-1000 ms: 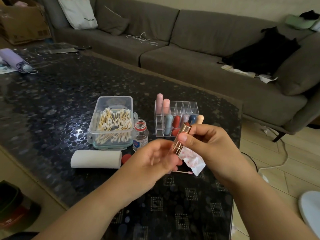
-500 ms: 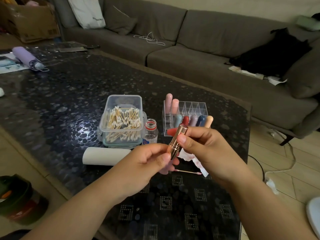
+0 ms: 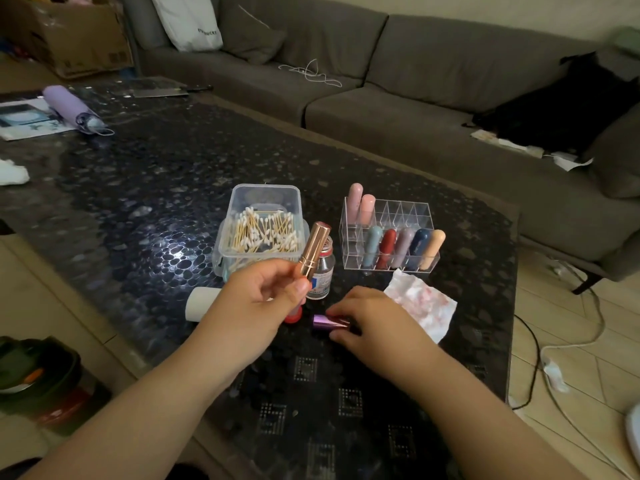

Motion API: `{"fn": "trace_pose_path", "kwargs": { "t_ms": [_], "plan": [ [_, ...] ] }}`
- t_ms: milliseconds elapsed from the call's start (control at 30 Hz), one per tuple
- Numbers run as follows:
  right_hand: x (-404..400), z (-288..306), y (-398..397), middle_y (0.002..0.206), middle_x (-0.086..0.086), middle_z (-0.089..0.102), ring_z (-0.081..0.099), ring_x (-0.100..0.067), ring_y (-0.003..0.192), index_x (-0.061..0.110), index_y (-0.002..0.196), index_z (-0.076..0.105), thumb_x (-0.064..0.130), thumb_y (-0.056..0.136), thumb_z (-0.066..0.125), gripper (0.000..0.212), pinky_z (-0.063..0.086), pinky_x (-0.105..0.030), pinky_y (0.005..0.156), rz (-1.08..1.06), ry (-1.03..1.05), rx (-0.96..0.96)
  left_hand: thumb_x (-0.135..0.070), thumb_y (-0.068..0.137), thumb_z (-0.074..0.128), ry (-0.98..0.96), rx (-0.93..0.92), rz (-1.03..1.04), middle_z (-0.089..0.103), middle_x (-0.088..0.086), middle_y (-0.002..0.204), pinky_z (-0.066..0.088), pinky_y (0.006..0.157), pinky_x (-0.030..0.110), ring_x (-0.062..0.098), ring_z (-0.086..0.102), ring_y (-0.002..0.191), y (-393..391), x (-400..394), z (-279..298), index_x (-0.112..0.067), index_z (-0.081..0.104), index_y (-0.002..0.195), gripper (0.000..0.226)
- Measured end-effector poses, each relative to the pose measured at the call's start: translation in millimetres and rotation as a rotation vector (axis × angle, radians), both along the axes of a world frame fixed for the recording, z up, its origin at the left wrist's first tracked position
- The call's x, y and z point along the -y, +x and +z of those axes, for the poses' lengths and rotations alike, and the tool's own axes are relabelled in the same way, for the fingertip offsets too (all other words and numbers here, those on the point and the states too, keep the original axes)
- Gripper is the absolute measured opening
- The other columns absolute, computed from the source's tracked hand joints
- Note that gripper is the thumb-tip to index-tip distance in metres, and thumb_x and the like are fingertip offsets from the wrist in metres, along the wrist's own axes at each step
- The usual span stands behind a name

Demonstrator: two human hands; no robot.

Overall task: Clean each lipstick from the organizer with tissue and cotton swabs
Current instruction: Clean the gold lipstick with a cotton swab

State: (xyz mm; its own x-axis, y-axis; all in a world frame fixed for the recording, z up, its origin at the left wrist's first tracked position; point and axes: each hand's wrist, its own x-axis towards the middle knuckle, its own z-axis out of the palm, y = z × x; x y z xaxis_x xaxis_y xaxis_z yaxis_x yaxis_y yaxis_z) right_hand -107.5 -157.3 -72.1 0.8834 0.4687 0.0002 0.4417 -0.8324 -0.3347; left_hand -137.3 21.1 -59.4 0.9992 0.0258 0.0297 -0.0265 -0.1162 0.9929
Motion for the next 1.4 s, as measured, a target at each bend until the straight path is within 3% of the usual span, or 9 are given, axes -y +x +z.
{"fn": "trace_pose_path", "kwargs": {
  "t_ms": [167, 300, 433, 500, 633, 800, 1100, 1267, 1400],
  "plan": [
    [-2.6, 4.5, 0.0, 0.109, 0.004, 0.061, 0.051, -0.011, 0.104, 0.024, 0.116, 0.064, 0.030, 0.089, 0.062, 0.028, 0.041, -0.021, 0.088, -0.022, 0.016, 0.020, -0.017, 0.089, 0.060, 0.010, -0.006, -0.019, 0.072, 0.002, 0.087, 0.054, 0.078, 0.022, 0.018, 0.068, 0.085, 0.2, 3.4, 2.3, -0.023, 0.069, 0.092, 0.011],
    [9.7, 31.0, -3.3, 0.084, 0.014, 0.067, 0.060, 0.005, 0.077, 0.028, 0.098, 0.065, 0.023, 0.085, 0.069, 0.015, 0.042, -0.003, 0.066, -0.313, 0.555, -0.030, -0.017, 0.088, 0.061, 0.012, -0.002, -0.053, 0.072, -0.001, 0.087, 0.053, 0.078, 0.024, 0.015, 0.068, 0.085, 0.8, 7.3, 2.7, -0.025, 0.069, 0.092, 0.012],
    [25.7, 53.3, -9.2, 0.082, 0.010, 0.074, 0.064, -0.001, 0.074, 0.023, 0.103, 0.062, 0.024, 0.085, 0.068, 0.019, 0.050, -0.025, 0.075, -0.442, 1.000, -0.199, -0.017, 0.085, 0.064, 0.042, 0.007, -0.092, 0.070, 0.000, 0.086, 0.054, 0.085, 0.035, 0.021, 0.065, 0.086, 0.9, 16.5, 0.0, -0.025, 0.070, 0.091, 0.012],
    [31.7, 57.9, -12.1, 0.082, 0.012, 0.073, 0.063, 0.002, 0.076, 0.018, 0.105, 0.063, 0.023, 0.089, 0.062, 0.017, 0.050, -0.019, 0.070, -0.424, 1.077, -0.221, -0.019, 0.084, 0.067, 0.067, 0.022, -0.112, 0.069, -0.003, 0.082, 0.052, 0.088, 0.043, 0.016, 0.062, 0.080, 0.6, 21.3, -2.2, -0.028, 0.071, 0.090, 0.012],
    [39.4, 57.8, -15.2, 0.093, 0.010, 0.072, 0.064, -0.003, 0.089, 0.023, 0.103, 0.067, 0.026, 0.092, 0.058, 0.015, 0.050, -0.015, 0.064, -0.378, 1.102, -0.193, -0.022, 0.084, 0.068, 0.117, 0.032, -0.145, 0.069, -0.004, 0.085, 0.052, 0.087, 0.043, 0.014, 0.062, 0.081, 1.0, 32.9, -4.6, -0.039, 0.069, 0.092, 0.019],
    [49.2, 56.5, -12.6, 0.096, -0.001, 0.073, 0.067, -0.015, 0.091, 0.020, 0.100, 0.070, 0.023, 0.089, 0.062, 0.013, 0.048, -0.038, 0.096, -0.404, 1.231, -0.205, -0.021, 0.085, 0.067, 0.156, 0.038, -0.161, 0.067, -0.009, 0.080, 0.049, 0.081, 0.034, 0.007, 0.060, 0.076, 1.7, 45.0, -5.1, -0.031, 0.071, 0.088, 0.012],
    [58.8, 56.3, -20.0, 0.085, 0.000, 0.073, 0.068, -0.009, 0.079, 0.029, 0.103, 0.065, 0.016, 0.086, 0.066, 0.022, 0.054, -0.021, 0.073, -0.314, 1.028, -0.148, -0.025, 0.085, 0.066, 0.159, 0.047, -0.188, 0.067, -0.013, 0.075, 0.046, 0.073, 0.022, 0.001, 0.058, 0.071, 3.6, 60.3, -2.4, -0.031, 0.071, 0.092, 0.011],
    [59.9, 52.6, -21.9, 0.084, 0.005, 0.074, 0.068, -0.008, 0.075, 0.025, 0.102, 0.065, 0.018, 0.086, 0.066, 0.018, 0.054, -0.017, 0.071, -0.321, 0.972, -0.135, -0.028, 0.083, 0.066, 0.191, 0.065, -0.161, 0.066, -0.010, 0.072, 0.045, 0.067, 0.018, -0.001, 0.056, 0.066, 5.7, 65.9, 0.4, -0.031, 0.071, 0.089, 0.008],
    [58.8, 49.5, -23.4, 0.087, -0.004, 0.073, 0.069, -0.011, 0.077, 0.021, 0.101, 0.065, 0.017, 0.085, 0.067, 0.017, 0.053, -0.015, 0.070, -0.333, 1.005, -0.127, -0.024, 0.085, 0.066, 0.233, 0.112, -0.155, 0.065, -0.014, 0.071, 0.043, 0.062, 0.011, -0.004, 0.056, 0.064, 5.0, 67.7, 2.1, -0.031, 0.070, 0.086, 0.008]
  ]
}}
